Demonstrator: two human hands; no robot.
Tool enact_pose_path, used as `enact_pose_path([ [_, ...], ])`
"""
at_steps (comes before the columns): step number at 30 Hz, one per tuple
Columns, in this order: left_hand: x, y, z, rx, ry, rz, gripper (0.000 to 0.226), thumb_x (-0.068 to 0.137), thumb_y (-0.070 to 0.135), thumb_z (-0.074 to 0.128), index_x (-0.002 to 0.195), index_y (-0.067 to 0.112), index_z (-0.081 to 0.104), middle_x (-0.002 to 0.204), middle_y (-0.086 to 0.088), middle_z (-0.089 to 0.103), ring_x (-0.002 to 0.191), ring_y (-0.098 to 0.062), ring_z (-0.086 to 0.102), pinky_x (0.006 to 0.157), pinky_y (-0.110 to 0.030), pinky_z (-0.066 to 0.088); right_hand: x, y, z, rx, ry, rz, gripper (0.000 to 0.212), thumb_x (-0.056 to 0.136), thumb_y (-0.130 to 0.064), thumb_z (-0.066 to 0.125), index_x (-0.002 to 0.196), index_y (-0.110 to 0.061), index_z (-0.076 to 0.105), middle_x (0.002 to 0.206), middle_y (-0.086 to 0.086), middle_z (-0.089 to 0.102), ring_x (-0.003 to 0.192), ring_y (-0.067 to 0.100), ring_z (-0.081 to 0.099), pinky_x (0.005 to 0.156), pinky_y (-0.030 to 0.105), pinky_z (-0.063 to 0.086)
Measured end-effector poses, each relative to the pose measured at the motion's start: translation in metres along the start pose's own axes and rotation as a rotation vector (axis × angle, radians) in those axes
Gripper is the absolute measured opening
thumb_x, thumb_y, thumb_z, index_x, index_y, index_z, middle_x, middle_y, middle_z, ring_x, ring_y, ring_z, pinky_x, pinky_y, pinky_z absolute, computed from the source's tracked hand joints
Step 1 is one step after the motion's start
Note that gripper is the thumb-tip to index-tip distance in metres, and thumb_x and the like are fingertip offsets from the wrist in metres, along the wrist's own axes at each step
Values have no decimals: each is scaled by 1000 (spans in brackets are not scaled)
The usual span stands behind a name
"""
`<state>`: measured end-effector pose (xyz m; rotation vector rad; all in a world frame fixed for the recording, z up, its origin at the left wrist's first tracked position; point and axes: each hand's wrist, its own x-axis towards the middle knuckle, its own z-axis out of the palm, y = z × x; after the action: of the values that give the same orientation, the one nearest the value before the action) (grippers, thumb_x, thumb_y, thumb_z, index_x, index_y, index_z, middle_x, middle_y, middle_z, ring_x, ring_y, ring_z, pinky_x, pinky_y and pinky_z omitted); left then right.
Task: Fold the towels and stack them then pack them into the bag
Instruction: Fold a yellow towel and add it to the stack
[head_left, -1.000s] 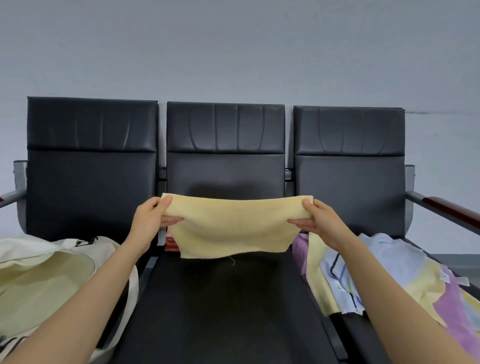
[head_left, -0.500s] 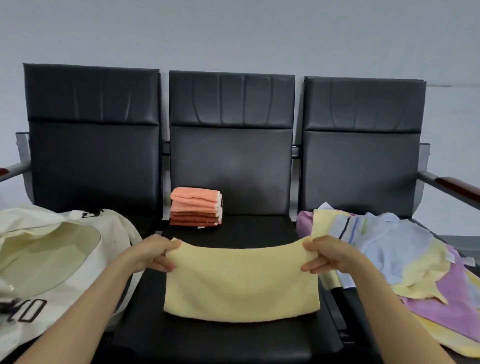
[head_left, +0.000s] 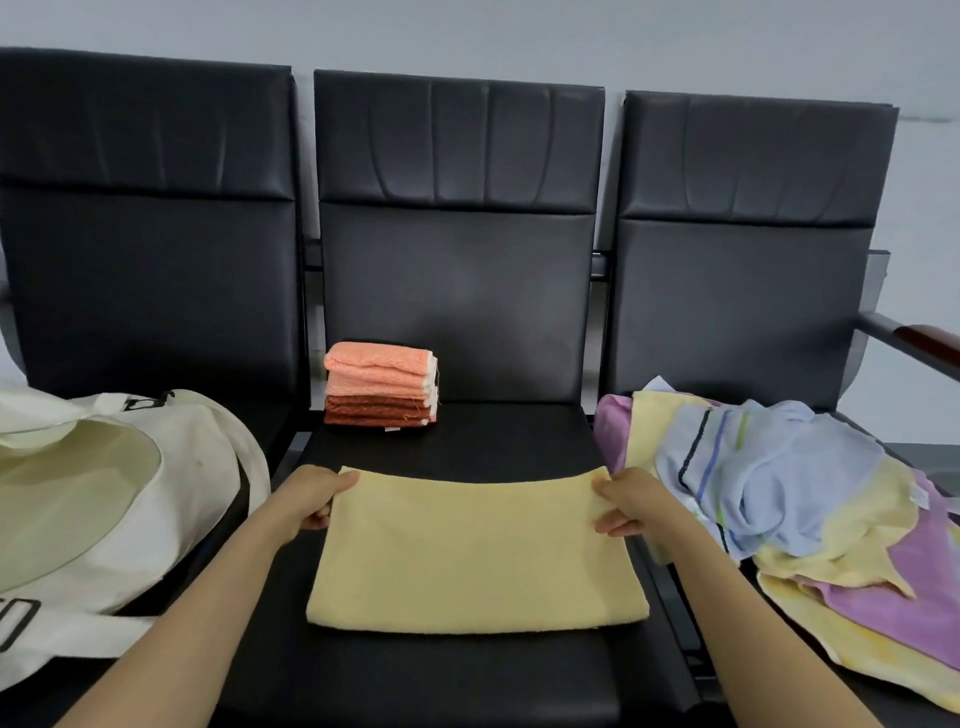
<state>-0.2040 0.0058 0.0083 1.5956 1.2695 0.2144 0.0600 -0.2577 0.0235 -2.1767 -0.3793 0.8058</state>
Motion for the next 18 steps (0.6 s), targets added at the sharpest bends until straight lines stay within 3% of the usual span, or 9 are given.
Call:
enact_pose_path([
  [7,24,-9,18,-17,73,10,32,95,30,56,71,9,51,68,-9,49,60,-19,46,62,-31,44,23,5,16,-94,26,19,38,100,-23,38,133,-5,40,71,16,67,74,33,71,72,37,59],
  [12,30,-24,29,38,139,108,32,94,33,57,79,5,59,68,-7,53,60,-21,51,62,-33,45,29,16,21,-172,85,-7,30,100,-21,37,119,-3,50,64,12,64,51,20,63,50,25,53],
  [15,34,-28,31,142,202,166,30,93,36,58,104,9,62,96,-5,62,88,-22,60,81,-39,53,32,19,23,-262,129,-43,26,98,-20,37,113,-5,52,65,9,64,40,13,60,52,25,54],
  [18,32,-25,23,218,112,36,64,79,48,71,125,7,52,121,-8,58,108,-25,57,86,-37,50,27,18,25,-428,202,-100,17,94,-17,42,110,-12,39,85,9,63,57,20,65,63,33,56],
])
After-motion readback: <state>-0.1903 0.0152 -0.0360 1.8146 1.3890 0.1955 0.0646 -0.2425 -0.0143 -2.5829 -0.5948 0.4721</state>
